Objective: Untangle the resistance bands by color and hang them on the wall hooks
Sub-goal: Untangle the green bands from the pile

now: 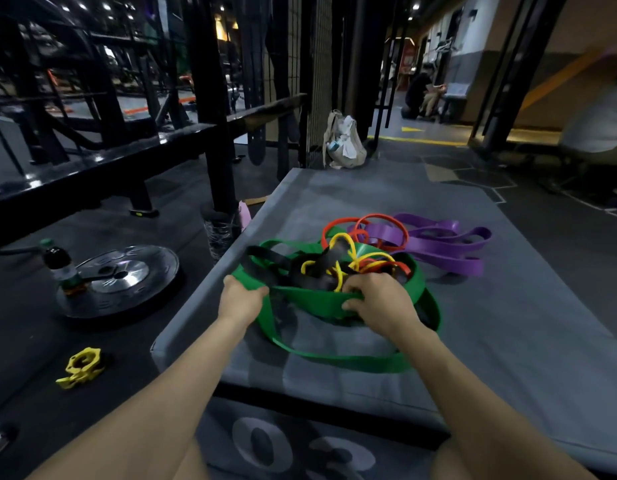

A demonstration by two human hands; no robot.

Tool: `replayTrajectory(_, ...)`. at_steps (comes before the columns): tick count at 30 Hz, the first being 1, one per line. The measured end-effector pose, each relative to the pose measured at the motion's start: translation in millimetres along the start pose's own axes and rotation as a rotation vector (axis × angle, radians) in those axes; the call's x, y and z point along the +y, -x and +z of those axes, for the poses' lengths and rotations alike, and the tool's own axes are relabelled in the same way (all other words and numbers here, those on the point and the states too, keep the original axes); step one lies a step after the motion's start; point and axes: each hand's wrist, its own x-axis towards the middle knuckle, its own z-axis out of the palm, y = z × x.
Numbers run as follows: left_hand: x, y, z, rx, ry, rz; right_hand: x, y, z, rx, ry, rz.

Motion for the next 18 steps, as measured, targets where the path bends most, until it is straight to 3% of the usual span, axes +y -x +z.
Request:
replayTrajectory(6,44,4,-4,0.029,-0.373,0.13,-22,-25,-65,0.268,-0.379,-0.084)
replayTrajectory(12,80,14,-10,0.116,-0.46,-0.037,-30,-50,-118,0.311,-0.892,-0.047)
replayTrajectory(15,93,22,-14,0.228,-0.91,0.33,-18,-57,-127,0.319,-0.994,-0.046)
replayTrajectory(16,99,19,-12,0.246,-0.933,0.438,-13,-59,-127,0.317,-1.017,-0.049)
replayTrajectory(18,108,9,-5,0.135,-0.869,0.494,-5,-61,-125,0.313,-1.035,-0.037)
